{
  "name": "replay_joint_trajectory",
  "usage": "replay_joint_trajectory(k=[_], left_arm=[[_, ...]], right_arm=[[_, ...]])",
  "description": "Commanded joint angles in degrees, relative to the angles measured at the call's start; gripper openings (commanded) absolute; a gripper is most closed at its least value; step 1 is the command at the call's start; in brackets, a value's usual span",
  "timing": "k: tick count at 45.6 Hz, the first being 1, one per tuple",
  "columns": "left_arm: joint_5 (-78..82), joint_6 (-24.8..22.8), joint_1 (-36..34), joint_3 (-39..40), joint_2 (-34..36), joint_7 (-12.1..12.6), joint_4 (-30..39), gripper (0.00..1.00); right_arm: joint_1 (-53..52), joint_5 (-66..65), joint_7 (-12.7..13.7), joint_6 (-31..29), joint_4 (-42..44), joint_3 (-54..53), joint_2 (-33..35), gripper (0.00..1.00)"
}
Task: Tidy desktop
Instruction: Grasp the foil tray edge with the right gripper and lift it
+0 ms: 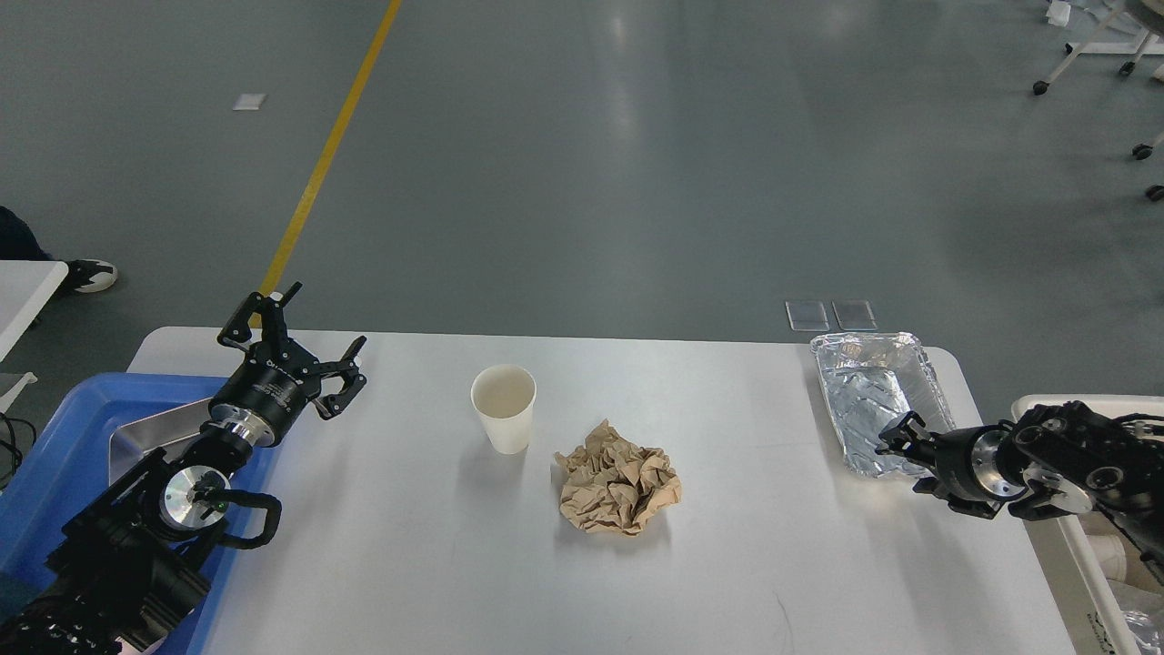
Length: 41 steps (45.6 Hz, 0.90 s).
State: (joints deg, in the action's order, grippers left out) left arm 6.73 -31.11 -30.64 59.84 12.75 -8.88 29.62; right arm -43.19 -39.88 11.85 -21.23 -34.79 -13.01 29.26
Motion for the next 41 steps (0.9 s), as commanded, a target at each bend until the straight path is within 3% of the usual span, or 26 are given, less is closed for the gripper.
replay_joint_trajectory(k=[1, 6, 29, 41], left_arm=[[0.0, 0.0, 0.1, 0.0, 0.0, 0.0, 0.0, 0.99], [0.0, 0.0, 0.1, 0.0, 0.2, 0.0, 0.0, 0.99], [0.0, -0.2, 0.0, -0.1, 0.7, 0.0, 0.0, 0.99], [0.9, -0.5, -0.6, -0.7, 1.0, 0.1, 0.0, 0.99]], right_arm=[[-0.4, 0.0, -0.1, -0.3, 0.0, 1.1, -0.1, 0.18], [-0.7, 0.0, -0.1, -0.6, -0.3, 1.4, -0.1, 0.00], [-2.6, 0.1, -1.0, -0.1, 1.5, 1.5, -1.6, 0.00], [-4.1, -2.3, -6.8, -1.9, -9.5, 1.6, 3.8, 0.00]])
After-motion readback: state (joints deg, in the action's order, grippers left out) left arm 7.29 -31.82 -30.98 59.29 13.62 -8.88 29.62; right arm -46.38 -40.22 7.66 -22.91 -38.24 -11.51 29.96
